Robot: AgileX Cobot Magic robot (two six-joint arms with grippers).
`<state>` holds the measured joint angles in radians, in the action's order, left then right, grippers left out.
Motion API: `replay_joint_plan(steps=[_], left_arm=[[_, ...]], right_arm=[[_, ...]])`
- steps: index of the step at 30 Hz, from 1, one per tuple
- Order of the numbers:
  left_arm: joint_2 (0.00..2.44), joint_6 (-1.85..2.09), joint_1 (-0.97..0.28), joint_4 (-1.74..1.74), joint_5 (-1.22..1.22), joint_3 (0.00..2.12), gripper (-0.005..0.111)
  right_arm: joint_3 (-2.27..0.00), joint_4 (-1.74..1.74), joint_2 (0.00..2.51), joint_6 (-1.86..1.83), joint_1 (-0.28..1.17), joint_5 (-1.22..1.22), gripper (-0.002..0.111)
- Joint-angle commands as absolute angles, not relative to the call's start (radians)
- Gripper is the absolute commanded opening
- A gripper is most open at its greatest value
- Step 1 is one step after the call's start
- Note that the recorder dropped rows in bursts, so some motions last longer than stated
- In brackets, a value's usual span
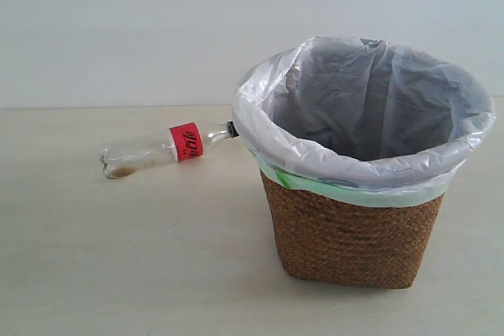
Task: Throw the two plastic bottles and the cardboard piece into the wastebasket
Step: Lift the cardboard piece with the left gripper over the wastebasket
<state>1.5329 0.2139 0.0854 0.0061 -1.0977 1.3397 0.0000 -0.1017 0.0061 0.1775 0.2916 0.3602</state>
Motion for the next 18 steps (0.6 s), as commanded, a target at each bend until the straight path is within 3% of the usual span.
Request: replay_joint_plan(steps=[1, 11, 18], left_arm=[[1.488, 0.026, 0.192, 0.113, -1.142, 1.279, 0.03], [1.563, 0.043, 0.243, -0.049, -1.122, 1.233, 0.03], [1.641, 0.57, 0.157, -1.009, -1.089, 1.237, 0.025]], right_arm=[[0.0, -0.108, 0.0, 0.176, 0.289, 0.358, 0.0], [0.0, -0.108, 0.0, 0.176, 0.289, 0.358, 0.0], [0.0, -0.108, 0.0, 0.176, 0.289, 0.358, 0.0]])
